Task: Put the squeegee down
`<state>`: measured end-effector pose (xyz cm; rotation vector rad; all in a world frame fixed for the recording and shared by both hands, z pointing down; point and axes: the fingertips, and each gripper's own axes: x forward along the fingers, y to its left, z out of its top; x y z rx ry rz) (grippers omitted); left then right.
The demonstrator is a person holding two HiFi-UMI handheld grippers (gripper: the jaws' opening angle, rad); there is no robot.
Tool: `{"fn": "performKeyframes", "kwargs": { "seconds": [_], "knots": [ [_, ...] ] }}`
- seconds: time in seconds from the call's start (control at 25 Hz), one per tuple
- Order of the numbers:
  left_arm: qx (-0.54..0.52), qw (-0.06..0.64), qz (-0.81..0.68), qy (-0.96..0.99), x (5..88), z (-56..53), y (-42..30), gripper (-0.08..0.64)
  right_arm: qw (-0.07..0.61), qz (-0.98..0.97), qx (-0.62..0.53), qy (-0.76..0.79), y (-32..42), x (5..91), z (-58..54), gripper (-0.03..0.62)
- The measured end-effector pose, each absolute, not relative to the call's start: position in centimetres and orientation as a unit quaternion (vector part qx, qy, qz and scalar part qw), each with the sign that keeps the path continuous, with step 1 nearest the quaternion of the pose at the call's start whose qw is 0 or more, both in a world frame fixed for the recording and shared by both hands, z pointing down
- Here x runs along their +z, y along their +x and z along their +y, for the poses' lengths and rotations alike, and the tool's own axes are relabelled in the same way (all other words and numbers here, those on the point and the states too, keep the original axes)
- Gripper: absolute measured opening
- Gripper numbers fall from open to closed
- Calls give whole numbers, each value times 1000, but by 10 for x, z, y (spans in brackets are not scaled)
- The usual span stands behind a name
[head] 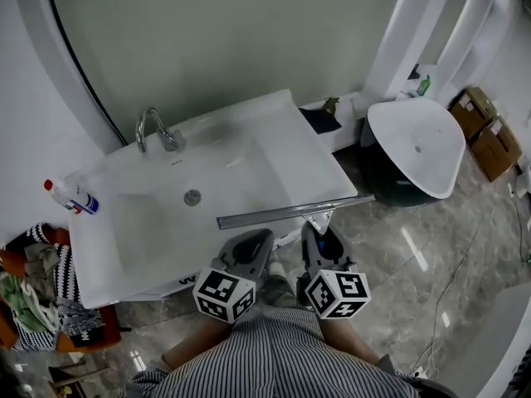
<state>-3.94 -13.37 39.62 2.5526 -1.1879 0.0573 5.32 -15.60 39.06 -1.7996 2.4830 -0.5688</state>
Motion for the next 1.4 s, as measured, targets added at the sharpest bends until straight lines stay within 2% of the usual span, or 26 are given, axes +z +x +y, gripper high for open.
{"fn": "performKeyframes", "kwargs": {
  "seconds": [0.68, 1.04, 1.4],
  "knots": [
    [14, 179, -438, 881, 392, -301, 10, 23, -40, 825, -190, -530, 85, 400, -331, 127],
    [13, 233, -454, 860, 421, -349, 19, 23, -74, 835, -217, -499, 90, 427, -385, 127],
    [33, 236, -472, 849, 443, -383, 4, 23, -106, 837, -227, -486, 81, 453, -423, 127]
  ]
}}
